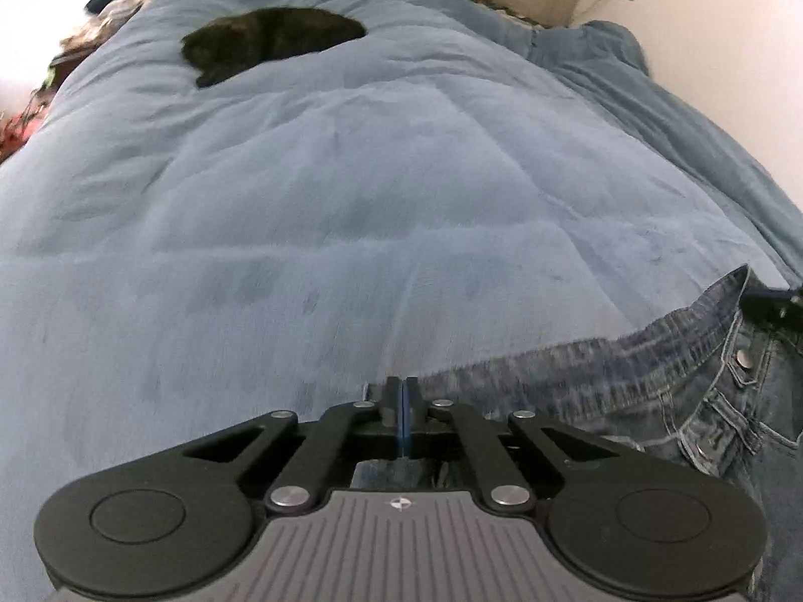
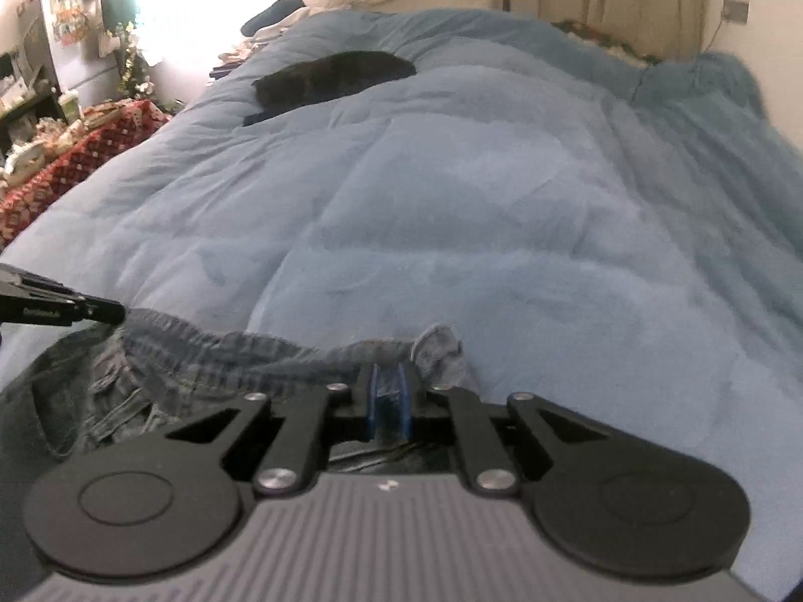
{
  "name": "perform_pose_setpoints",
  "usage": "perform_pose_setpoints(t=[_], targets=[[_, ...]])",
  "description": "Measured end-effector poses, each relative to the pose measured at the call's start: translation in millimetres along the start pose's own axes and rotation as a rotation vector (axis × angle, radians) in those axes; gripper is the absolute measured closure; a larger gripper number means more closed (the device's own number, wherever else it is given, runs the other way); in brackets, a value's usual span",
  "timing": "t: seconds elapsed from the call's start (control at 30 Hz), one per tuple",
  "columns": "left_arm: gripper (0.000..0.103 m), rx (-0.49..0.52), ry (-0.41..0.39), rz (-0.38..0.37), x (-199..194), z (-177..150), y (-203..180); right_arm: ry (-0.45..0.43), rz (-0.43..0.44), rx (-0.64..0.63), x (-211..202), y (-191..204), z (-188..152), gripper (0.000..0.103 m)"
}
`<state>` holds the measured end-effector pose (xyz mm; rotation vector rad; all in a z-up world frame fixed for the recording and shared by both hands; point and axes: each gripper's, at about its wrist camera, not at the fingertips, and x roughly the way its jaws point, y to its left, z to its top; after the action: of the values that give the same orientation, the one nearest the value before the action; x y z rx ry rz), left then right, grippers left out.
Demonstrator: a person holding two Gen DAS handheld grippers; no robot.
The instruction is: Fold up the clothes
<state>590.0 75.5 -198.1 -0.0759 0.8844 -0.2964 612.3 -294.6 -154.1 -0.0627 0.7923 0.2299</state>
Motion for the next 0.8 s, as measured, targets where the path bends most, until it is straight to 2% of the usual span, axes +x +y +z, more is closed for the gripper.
perform_pose_setpoints(t=[0.07,0.17,0.27,0.37,0.47,0.53,0.67,0.73,0.8], targets=[[0.1,0.008,-0.014,-0.002,-5,11,1,-0.019,-0.002,0.021,-12,-5,3,0.093],[0.098,-0.008,-0.063,-0.025,-34,19,6,-0.01,-0.02,-0.015,-30,-2,3,0.092],[0.098,-0.038,-0.05,-0.04,-63,12,12,0.027,-0.059,-0.064,-39,2,-1,0.092],[0.099,-0.035,0.031,-0.04,-72,-12,11,0.086,-0.107,-0.088,-25,4,-10,0.095],[0.1,-0.019,0.094,-0.017,-56,-34,8,0.106,-0.126,-0.074,0,1,-13,0.101],[0.102,-0.02,0.09,0.002,-42,-39,9,0.103,-0.134,-0.07,17,0,-11,0.102],[0.103,-0.084,0.049,0.011,-11,-21,15,0.076,-0.14,-0.072,35,2,3,0.102],[0.102,-0.082,0.015,0.015,-6,-10,15,0.064,-0.137,-0.054,39,1,10,0.102],[0.102,-0.122,0.003,-0.009,-6,4,20,0.044,-0.132,-0.023,37,-1,17,0.102]])
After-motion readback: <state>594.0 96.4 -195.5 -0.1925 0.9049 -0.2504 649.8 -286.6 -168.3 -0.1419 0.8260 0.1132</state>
